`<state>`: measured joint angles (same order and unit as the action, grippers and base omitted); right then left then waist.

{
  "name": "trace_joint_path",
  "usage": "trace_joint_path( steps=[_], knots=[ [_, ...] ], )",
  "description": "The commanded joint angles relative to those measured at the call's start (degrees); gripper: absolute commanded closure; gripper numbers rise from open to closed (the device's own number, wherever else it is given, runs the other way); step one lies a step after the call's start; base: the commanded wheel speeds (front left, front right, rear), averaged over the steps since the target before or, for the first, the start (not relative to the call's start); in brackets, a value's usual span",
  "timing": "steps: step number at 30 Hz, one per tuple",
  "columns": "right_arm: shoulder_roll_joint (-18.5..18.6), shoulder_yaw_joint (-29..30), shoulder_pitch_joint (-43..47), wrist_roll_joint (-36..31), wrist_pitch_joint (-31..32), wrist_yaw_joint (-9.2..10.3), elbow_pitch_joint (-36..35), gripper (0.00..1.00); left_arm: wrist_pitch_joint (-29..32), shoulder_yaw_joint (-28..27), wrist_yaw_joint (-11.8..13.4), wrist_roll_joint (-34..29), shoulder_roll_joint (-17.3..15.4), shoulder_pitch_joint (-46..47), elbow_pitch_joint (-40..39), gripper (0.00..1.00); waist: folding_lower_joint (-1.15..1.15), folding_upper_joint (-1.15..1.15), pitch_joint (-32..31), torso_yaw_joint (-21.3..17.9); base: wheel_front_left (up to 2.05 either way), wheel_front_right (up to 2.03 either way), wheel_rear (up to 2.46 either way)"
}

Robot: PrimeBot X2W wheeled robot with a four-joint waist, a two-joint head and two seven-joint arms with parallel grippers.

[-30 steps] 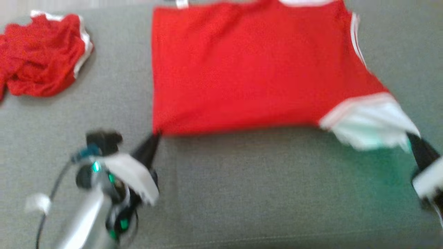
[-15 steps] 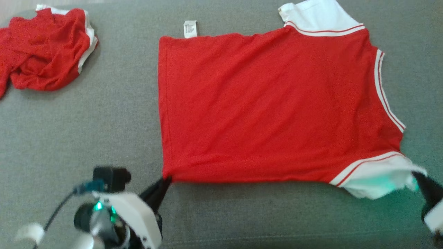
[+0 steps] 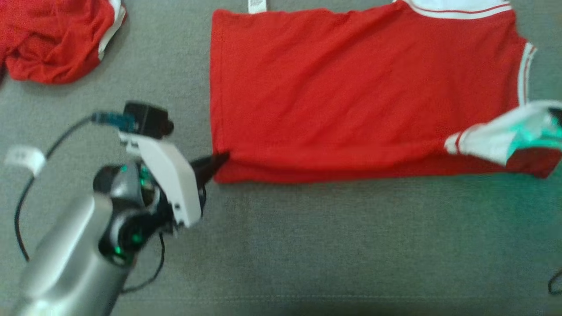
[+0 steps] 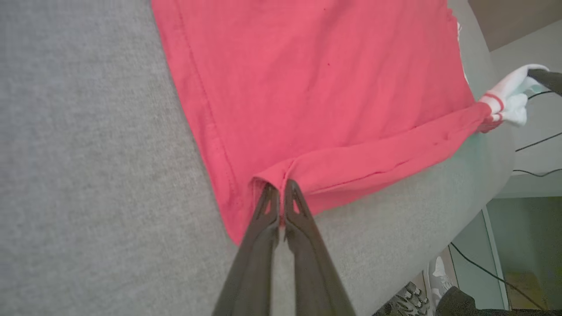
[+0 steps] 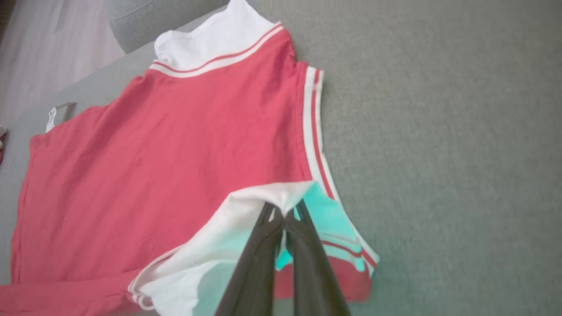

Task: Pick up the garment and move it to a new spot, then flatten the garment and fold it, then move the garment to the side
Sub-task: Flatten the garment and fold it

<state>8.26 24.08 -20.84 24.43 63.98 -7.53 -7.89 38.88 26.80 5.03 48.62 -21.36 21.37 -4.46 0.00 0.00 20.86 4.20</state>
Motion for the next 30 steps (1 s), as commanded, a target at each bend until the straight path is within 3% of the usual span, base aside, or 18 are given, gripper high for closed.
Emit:
trace_joint_path(
  steps=[1, 5, 6, 7, 8, 12, 18, 22, 30],
  knots=[
    [2.0, -1.6, -3.6, -1.4, 0.5, 0.04, -0.4, 1.0, 1.5, -2.8, -0.1, 0.5, -0.8, 5.3, 0.3, 1.0, 0.0, 0.0, 1.6, 1.2, 0.0, 0.0, 0.0],
    [3.2, -2.8, -6.4, -3.1, 0.1, 0.04, 2.5, 1.0, 2.9, -2.4, -0.3, 1.2, 0.7, 9.5, 4.0, 1.0, 0.0, 0.0, 2.6, 1.8, 0.0, 0.0, 0.0],
    [3.5, -3.3, -7.2, -3.5, -0.5, 0.04, 3.4, 0.85, 3.2, -2.1, -0.3, 1.0, 1.1, 10.6, 5.3, 0.74, 0.0, 0.0, 2.9, 1.9, 0.0, 0.0, 0.0],
    [3.8, -4.1, -7.8, -3.6, -1.3, 0.04, 4.0, 0.1, 3.3, -1.9, -0.2, 0.7, 1.5, 11.6, 6.7, 0.52, 0.0, 0.0, 3.0, 1.9, 0.0, 0.0, 0.0],
    [4.0, -4.5, -8.3, -3.7, -2.2, 0.04, 4.8, 0.0, 3.2, -1.5, -0.1, 0.2, 1.7, 12.4, 7.9, 0.0, 0.0, 0.0, 3.1, 1.8, 0.0, 0.0, 0.0],
    [4.4, -6.2, -8.6, -1.8, -5.0, 0.04, 6.0, 0.0, 1.5, -2.3, 0.2, 0.2, 2.2, 12.2, 9.7, 0.0, 0.0, 0.0, 2.7, 1.0, 0.0, 0.0, 0.0],
    [10.7, -10.2, -0.9, -0.2, -6.3, 0.04, 1.2, 0.0, -4.5, -6.1, 1.8, -1.2, -1.5, 5.1, 4.9, 0.0, 0.0, 0.0, 0.8, -0.5, 0.0, 0.0, 0.0],
    [14.5, -10.8, 5.4, 0.1, -5.0, 0.04, -1.0, 0.0, -6.0, -5.7, 2.8, -1.3, -1.7, -0.4, 0.6, 0.0, 0.0, 0.0, 0.9, -0.7, 0.0, 0.0, 0.0],
    [14.3, -8.9, 7.6, -1.7, -4.7, 0.04, 1.1, 0.0, -8.0, -3.9, 3.6, -2.1, 0.6, -2.5, 1.9, 0.0, 0.0, 0.0, 3.8, -0.2, 0.0, 0.0, 0.0]
  ],
)
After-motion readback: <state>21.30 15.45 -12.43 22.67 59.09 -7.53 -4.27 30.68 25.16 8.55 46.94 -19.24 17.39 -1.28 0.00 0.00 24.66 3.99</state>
